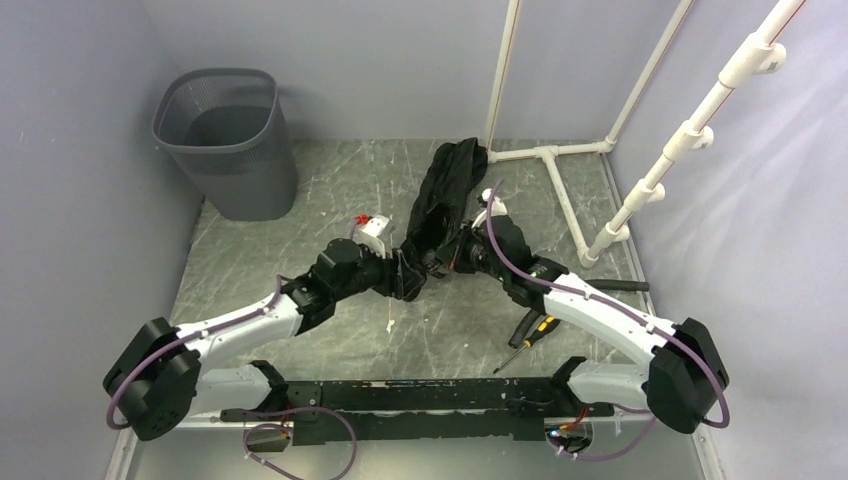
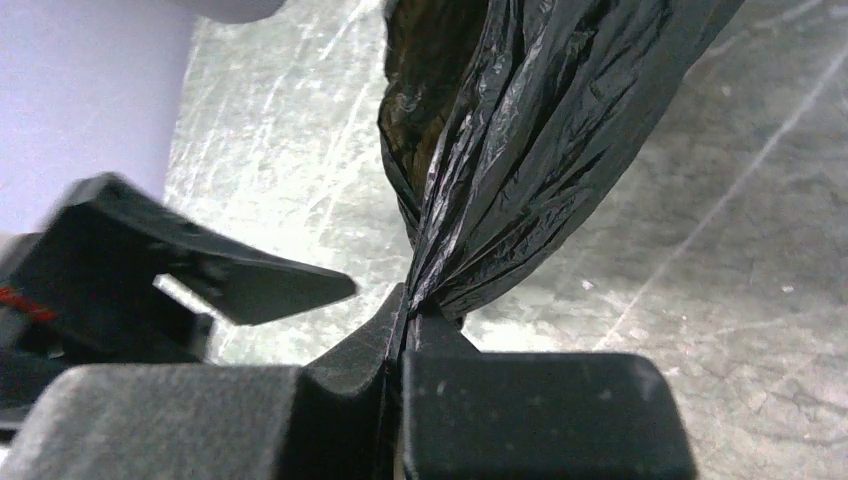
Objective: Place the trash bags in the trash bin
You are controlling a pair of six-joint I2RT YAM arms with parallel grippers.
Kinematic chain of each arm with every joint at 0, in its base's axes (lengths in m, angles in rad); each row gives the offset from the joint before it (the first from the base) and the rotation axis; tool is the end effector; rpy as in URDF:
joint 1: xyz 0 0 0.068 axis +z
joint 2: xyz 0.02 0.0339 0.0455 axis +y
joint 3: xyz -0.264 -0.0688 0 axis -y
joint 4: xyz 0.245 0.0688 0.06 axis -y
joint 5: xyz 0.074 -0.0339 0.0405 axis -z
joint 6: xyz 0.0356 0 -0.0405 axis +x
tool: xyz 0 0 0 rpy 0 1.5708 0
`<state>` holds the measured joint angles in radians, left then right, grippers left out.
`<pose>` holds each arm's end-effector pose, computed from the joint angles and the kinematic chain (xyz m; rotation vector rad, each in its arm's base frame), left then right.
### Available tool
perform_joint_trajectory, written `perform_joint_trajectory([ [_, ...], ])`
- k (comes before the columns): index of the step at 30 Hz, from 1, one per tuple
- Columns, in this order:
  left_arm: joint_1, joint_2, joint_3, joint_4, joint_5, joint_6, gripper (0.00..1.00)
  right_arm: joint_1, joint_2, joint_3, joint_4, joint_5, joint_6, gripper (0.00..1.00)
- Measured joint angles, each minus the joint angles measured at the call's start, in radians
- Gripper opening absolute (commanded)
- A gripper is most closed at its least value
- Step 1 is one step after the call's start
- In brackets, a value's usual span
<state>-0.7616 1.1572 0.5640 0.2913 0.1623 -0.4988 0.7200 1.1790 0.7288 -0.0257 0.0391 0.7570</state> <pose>0.1804 -0.1800 0.2356 0.3797 1.9620 -0.9963 0.1989 0.1726 0.2547 0.0658 2.1627 0.8566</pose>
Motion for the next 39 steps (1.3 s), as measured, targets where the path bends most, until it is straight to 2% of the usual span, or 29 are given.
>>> perform_joint_trajectory([
  [5, 0.001, 0.083, 0.0, 0.0, 0.052, 0.055, 0.78, -0.016, 0.001, 0.054, -0.024, -0.053, -0.039, 0.0],
  [12, 0.002, 0.116, -0.003, 0.005, 0.069, 0.113, 0.81, -0.021, 0.0, 0.084, -0.079, -0.082, -0.074, 0.0],
  [22, 0.003, 0.104, -0.019, -0.037, 0.027, 0.209, 0.83, -0.022, -0.014, 0.125, -0.132, -0.126, -0.108, 0.0],
  [26, 0.004, 0.107, -0.027, -0.046, 0.05, 0.232, 0.8, -0.023, -0.034, 0.138, -0.146, -0.126, -0.115, 0.0],
  [39, 0.004, 0.28, 0.043, -0.188, 0.109, 0.304, 0.77, -0.023, -0.04, 0.206, -0.194, -0.116, -0.153, 0.0],
])
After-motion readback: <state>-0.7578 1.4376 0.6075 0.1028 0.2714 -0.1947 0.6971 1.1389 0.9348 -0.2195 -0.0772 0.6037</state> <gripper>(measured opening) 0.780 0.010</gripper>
